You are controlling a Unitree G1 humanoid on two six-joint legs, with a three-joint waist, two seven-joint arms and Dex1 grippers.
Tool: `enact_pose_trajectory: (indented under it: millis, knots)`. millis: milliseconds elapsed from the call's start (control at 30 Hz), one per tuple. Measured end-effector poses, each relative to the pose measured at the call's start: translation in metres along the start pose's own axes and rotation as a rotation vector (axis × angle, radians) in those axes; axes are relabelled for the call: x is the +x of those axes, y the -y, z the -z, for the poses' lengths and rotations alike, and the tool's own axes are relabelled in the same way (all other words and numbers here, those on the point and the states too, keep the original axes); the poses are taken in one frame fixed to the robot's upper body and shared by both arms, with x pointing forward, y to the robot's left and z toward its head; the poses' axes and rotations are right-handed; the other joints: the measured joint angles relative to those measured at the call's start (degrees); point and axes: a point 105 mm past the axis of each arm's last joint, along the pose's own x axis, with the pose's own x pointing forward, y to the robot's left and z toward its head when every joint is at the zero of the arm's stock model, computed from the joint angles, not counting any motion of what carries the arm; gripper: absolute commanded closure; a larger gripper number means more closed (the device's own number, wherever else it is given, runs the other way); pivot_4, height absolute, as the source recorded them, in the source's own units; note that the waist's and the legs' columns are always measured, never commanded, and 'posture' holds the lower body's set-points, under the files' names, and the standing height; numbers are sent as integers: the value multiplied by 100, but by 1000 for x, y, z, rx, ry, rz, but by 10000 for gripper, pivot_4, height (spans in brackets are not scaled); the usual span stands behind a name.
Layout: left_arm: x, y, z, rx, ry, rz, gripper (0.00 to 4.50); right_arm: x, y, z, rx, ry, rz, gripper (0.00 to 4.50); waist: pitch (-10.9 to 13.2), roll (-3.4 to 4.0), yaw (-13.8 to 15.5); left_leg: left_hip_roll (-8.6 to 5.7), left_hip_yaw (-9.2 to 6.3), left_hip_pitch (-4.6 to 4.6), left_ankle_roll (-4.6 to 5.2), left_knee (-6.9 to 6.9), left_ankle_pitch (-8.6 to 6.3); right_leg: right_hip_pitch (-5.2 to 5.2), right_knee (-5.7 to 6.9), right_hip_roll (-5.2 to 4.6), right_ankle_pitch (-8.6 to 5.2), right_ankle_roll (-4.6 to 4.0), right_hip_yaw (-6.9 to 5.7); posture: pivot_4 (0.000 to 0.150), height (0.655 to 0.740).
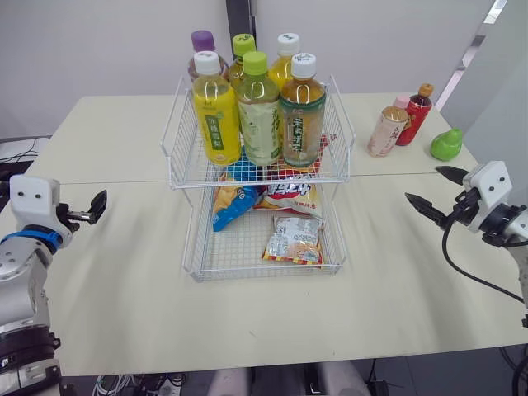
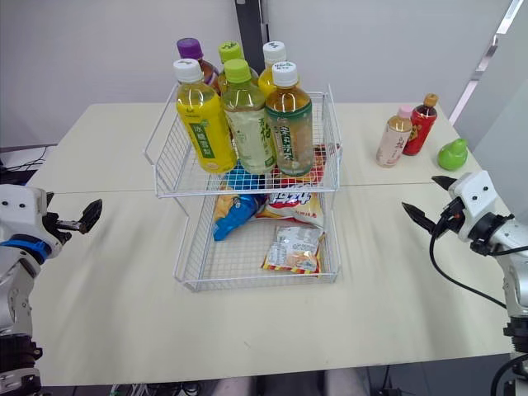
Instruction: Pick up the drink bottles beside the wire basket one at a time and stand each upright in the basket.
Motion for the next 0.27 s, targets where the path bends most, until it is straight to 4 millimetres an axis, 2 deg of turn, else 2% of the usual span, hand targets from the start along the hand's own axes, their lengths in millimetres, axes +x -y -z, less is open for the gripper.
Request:
enact_pose_trajectory:
  millis: [133,267]
  knots:
    - [-5,2,18,2,-28,-25,364,4,5,20,47,-16,91,0,-1,2,0,-1,1,5,0,-1,0,3,1,0,0,-1,0,1500,7400]
    - [-8,5,34,-30,-54,-55,364,7,8,25,48,-5,124,0,-1,1,-1,0,-1,6,0,-1,0,5,0,1,1,-1,-2,1500,7400]
